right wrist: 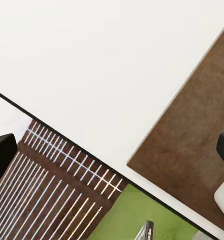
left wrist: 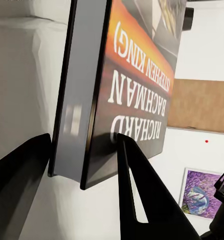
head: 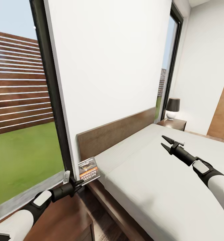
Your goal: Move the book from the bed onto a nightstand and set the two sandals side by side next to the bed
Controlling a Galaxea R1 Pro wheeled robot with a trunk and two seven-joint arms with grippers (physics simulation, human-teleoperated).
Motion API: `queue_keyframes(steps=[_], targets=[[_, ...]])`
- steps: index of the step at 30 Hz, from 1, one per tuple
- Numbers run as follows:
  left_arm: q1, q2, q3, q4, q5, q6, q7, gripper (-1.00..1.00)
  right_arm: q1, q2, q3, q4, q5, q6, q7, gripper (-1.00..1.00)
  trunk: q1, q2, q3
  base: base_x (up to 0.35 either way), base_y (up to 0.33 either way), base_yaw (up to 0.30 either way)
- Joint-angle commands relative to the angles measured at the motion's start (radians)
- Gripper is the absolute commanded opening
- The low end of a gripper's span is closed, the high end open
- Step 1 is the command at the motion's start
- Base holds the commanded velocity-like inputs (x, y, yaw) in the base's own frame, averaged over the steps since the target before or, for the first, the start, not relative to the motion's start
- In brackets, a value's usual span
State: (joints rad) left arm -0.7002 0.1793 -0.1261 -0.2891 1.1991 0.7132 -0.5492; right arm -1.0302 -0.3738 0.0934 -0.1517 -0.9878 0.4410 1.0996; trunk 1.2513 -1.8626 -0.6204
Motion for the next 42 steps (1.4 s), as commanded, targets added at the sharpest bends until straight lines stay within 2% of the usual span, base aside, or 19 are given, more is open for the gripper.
queue_keyframes(steps=[1,9,33,42], targets=[[-0.001,0.001,-0.008,0.001,0.008,0.002,-0.003,-1.00,-0.001,-0.001,0.008,0.001,-0.011,0.007,0.002,1.00,0.000,-0.001,-0.001,0.000,0.000,0.023],[-0.001,0.002,-0.008,0.001,0.008,0.002,-0.003,-1.00,-0.001,-0.001,0.008,0.001,-0.010,0.007,0.002,1.00,0.000,-0.001,-0.002,0.000,0.000,0.149],[-0.001,0.000,-0.006,0.002,0.008,-0.001,-0.003,-1.00,-0.001,-0.001,0.008,0.001,-0.011,0.006,0.000,1.00,0.000,-0.001,-0.010,0.000,0.000,0.251],[-0.001,-0.008,-0.007,0.002,0.007,-0.006,0.003,-1.00,-0.001,-0.001,0.007,0.001,-0.011,0.006,0.000,1.00,0.000,-0.001,-0.013,0.000,0.000,0.220]])
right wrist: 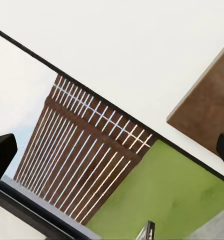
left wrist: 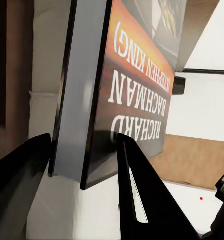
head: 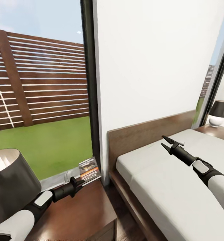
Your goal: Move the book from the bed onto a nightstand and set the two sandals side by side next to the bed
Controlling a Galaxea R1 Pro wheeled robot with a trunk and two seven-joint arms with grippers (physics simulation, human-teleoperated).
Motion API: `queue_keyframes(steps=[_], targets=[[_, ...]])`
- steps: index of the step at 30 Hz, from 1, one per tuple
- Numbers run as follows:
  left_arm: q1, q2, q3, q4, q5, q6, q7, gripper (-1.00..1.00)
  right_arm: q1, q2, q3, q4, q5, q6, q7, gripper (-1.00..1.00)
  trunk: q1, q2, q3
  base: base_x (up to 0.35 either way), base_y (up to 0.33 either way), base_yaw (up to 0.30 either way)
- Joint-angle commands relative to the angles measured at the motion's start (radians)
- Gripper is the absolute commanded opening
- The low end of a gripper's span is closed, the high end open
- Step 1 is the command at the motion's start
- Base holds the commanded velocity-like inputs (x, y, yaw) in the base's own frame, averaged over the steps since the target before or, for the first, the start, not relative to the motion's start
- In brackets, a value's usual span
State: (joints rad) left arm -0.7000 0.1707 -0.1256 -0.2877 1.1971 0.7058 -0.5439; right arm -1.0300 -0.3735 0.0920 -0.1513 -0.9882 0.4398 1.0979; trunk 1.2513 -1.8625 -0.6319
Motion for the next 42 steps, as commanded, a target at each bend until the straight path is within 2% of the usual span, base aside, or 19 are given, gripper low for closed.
queue_keyframes(steps=[1,42], targets=[[-0.001,0.000,-0.008,0.001,0.009,0.001,-0.002,-1.00,-0.001,-0.001,0.008,0.001,-0.010,0.007,0.002,1.00,0.000,-0.001,-0.001,0.000,0.000,0.113],[-0.001,-0.007,-0.005,0.003,0.008,-0.007,0.004,-1.00,-0.001,-0.001,0.009,0.001,-0.009,-0.005,0.002,1.00,0.000,-0.001,-0.001,0.000,0.000,0.009]])
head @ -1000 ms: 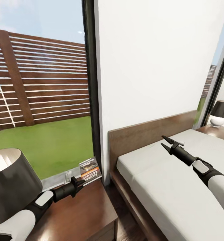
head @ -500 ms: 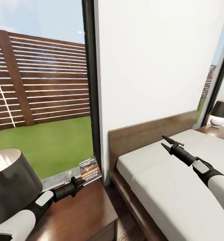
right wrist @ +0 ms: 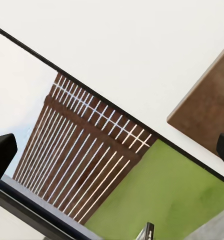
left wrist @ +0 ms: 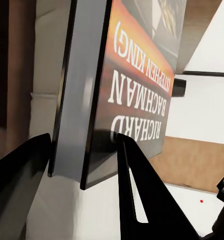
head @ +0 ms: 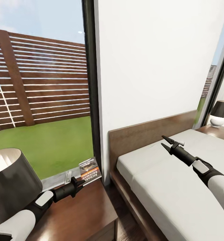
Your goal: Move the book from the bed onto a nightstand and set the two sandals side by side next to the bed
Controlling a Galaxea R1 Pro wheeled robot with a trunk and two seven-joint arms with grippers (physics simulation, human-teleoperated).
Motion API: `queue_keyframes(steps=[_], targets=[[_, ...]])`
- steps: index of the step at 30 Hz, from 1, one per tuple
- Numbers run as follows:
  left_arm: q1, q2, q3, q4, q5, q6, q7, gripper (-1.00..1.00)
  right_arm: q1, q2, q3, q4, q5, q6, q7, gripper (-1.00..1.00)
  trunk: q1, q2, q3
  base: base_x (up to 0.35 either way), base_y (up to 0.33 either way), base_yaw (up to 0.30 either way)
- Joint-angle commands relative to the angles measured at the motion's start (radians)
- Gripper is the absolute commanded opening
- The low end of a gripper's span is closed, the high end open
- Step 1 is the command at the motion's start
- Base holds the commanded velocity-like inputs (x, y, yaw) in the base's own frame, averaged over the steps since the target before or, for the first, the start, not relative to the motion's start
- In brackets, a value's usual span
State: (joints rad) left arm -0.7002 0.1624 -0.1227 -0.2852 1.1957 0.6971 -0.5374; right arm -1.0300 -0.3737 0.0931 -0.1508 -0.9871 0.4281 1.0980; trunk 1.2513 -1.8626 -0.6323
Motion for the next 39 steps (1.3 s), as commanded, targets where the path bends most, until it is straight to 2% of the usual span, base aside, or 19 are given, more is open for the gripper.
queue_keyframes(steps=[1,6,8,11,13,19,27,39], targets=[[-0.001,0.001,-0.008,0.001,0.009,0.001,-0.002,-1.00,-0.001,-0.001,0.008,0.001,-0.011,0.007,0.002,1.00,0.000,-0.001,-0.001,0.000,0.000,0.000],[-0.001,-0.002,-0.009,0.006,0.009,-0.009,0.001,-1.00,-0.001,-0.001,0.007,0.001,-0.011,0.006,0.002,1.00,0.000,-0.001,-0.001,0.000,0.000,0.000],[-0.001,-0.011,-0.008,0.013,0.008,-0.024,0.015,-1.00,-0.001,-0.001,0.007,0.001,-0.011,0.006,0.002,1.00,0.000,-0.001,-0.001,0.000,0.000,0.000],[-0.001,-0.034,-0.008,0.028,0.009,-0.062,0.080,-1.00,-0.001,-0.002,0.007,0.001,-0.011,0.007,0.002,1.00,0.000,-0.001,-0.001,0.000,0.000,0.000],[-0.001,-0.041,-0.008,0.032,0.010,-0.077,0.107,-1.00,-0.001,-0.002,0.007,0.001,-0.011,0.007,0.002,1.00,0.000,-0.001,-0.001,0.000,0.000,0.000],[-0.001,-0.055,-0.009,0.042,0.009,-0.102,0.155,-1.00,-0.001,-0.003,0.007,0.004,-0.011,0.008,0.002,1.00,0.000,-0.001,-0.001,0.000,0.000,0.000],[-0.001,-0.058,-0.008,0.088,0.008,-0.138,0.182,-1.00,-0.001,-0.005,0.007,0.019,-0.013,0.009,0.003,1.00,0.000,-0.001,-0.001,0.000,0.000,0.000],[-0.001,-0.053,-0.008,0.104,0.003,-0.170,0.198,-1.00,-0.001,-0.004,0.007,0.021,-0.013,0.007,0.002,1.00,0.000,-0.001,-0.001,0.000,0.000,0.000]])
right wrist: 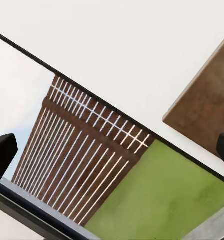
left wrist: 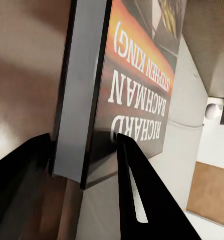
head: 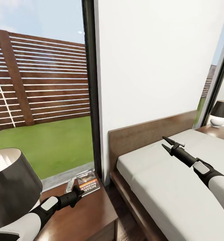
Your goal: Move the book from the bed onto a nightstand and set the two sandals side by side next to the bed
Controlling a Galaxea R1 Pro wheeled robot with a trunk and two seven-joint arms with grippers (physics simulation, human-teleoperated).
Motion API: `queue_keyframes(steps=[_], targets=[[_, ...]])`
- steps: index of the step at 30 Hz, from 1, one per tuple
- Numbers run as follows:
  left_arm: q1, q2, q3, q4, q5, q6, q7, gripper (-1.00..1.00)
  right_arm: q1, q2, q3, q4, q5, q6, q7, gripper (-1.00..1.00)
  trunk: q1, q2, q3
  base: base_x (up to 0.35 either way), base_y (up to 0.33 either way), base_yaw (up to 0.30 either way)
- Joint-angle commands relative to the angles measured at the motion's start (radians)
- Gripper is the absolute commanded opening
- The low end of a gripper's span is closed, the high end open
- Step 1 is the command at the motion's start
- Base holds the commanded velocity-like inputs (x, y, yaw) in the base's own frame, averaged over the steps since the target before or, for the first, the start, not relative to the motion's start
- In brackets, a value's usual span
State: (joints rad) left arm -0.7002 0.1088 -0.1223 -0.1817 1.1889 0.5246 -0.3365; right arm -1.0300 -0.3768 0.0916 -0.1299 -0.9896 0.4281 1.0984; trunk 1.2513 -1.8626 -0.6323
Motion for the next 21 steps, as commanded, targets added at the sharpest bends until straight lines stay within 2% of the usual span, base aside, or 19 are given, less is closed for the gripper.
queue_keyframes(steps=[1,8,13,21], targets=[[-0.001,0.001,-0.008,0.001,0.010,0.002,0.004,-1.00,-0.001,-0.001,0.008,0.001,-0.010,0.007,0.002,1.00,0.000,-0.001,-0.001,0.000,0.000,0.000],[-0.001,0.004,-0.008,0.003,0.011,-0.016,0.086,-1.00,-0.001,-0.002,0.008,0.001,-0.011,0.007,0.002,1.00,0.000,-0.001,-0.001,0.000,0.000,0.000],[-0.001,0.006,-0.008,0.004,0.011,-0.020,0.108,-1.00,-0.001,-0.005,0.008,0.001,-0.014,0.009,0.002,1.00,0.000,-0.001,-0.001,0.000,0.000,0.000],[-0.001,0.006,-0.009,0.004,0.009,-0.021,0.116,-1.00,0.004,-0.034,0.008,0.001,-0.016,0.008,0.010,1.00,0.000,-0.001,-0.001,0.000,0.000,0.000]])
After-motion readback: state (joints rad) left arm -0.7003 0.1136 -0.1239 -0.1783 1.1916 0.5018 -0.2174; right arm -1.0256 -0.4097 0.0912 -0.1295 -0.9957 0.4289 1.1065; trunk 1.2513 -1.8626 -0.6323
